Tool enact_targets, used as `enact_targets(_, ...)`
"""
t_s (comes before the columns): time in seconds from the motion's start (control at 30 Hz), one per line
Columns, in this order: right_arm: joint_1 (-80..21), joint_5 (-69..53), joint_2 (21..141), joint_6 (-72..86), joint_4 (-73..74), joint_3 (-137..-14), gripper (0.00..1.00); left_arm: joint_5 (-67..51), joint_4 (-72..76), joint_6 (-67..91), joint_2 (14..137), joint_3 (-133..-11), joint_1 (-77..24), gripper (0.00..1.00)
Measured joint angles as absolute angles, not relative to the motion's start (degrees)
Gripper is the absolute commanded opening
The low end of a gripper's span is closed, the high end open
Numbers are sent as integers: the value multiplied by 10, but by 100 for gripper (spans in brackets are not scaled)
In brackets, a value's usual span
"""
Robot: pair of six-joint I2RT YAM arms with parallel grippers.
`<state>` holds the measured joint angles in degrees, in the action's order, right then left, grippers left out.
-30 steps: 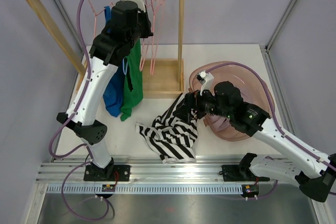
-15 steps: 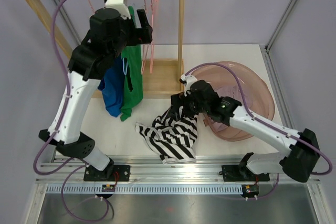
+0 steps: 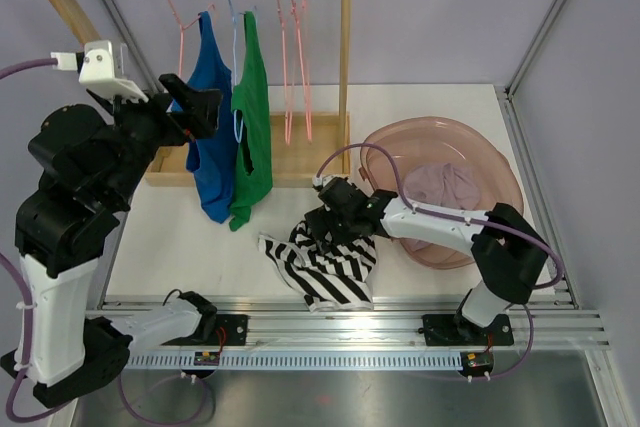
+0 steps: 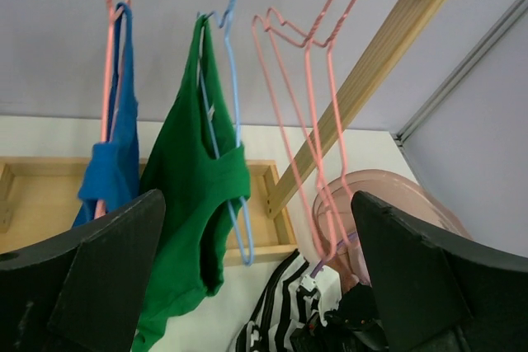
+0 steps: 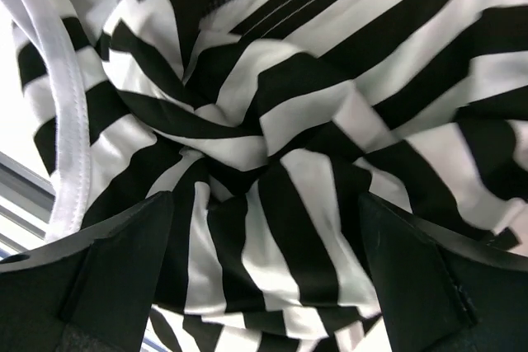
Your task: Remove the tank top from the hanger
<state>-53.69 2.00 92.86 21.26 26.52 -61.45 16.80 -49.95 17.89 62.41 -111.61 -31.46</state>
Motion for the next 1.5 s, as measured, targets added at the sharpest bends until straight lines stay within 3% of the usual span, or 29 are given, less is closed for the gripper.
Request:
enact_targets(0.23, -564, 2, 984, 227, 262, -607, 97, 191, -516, 180, 558, -1027, -315, 99)
enact_targets(0.33, -577, -4, 1005, 222, 259, -611, 81, 201, -525, 179, 543, -990, -315, 99)
enact_targets(0.37, -580, -9, 1008, 220, 255, -613, 58, 203, -526, 177, 537, -974, -315, 99)
enact_targets(0.43, -585, -18, 1015, 214, 245, -615, 39, 211, -529, 173, 524, -940, -315, 99)
enact_targets(0.53, -589, -34, 1018, 213, 234, -615, 0, 222, -530, 164, 500, -885, -315, 99)
enact_targets(0.8, -591, -20, 933, 188, 269, -625, 0, 250, -500, 143, 429, -752, -315, 99)
enact_targets(1.03, -585, 106, 824, 159, 375, -762, 0, 281, -492, 137, 415, -745, -315, 99)
enact_targets(1.33, -466, 222, 728, 114, 481, -912, 0, 289, -492, 133, 414, -760, -315, 99)
enact_targets(1.5, -399, 285, 704, 91, 513, -927, 1, 289, -499, 133, 429, -794, -315, 99)
